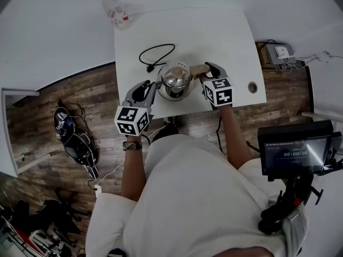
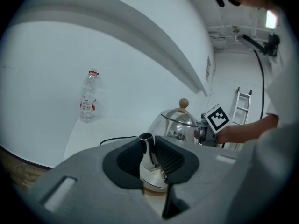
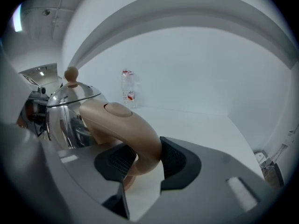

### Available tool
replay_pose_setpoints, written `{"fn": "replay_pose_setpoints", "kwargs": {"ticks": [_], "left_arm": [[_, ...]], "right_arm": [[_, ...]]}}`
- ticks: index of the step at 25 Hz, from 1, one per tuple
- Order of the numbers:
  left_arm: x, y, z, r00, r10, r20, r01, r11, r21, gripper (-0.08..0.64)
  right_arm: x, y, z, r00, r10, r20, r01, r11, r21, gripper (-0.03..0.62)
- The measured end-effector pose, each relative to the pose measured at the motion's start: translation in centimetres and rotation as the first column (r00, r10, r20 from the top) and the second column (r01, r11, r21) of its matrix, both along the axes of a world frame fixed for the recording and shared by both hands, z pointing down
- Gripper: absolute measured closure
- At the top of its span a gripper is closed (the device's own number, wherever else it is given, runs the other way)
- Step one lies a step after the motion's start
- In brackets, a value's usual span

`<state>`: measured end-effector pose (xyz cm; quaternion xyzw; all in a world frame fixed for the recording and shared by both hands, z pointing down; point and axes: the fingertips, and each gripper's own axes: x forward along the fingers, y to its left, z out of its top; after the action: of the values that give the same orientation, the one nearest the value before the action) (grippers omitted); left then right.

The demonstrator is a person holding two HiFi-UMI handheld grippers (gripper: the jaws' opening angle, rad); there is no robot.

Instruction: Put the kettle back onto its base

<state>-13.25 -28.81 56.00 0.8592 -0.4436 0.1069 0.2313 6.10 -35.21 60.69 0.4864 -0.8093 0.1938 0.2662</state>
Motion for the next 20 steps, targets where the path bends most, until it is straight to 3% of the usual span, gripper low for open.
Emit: {"fn": "replay_pose_setpoints", "kwargs": {"ticks": [8,20], "left_arm": [[-0.4,1.1,0.5,1.000,-0.013,0.001,0.013,1.000,-0.023,0.483],[0.0,2.2,-0.4,1.000,-0.001,-0.005,0.001,0.999,-0.040,0.485]], "right_arm": [[-1.0,-0.5,0.1,0.999,-0.045,-0.002,0.045,0.997,0.067,0.439],[-1.3,-0.6,-0.4,0.998,-0.058,0.026,0.056,0.996,0.070,0.439]]}}
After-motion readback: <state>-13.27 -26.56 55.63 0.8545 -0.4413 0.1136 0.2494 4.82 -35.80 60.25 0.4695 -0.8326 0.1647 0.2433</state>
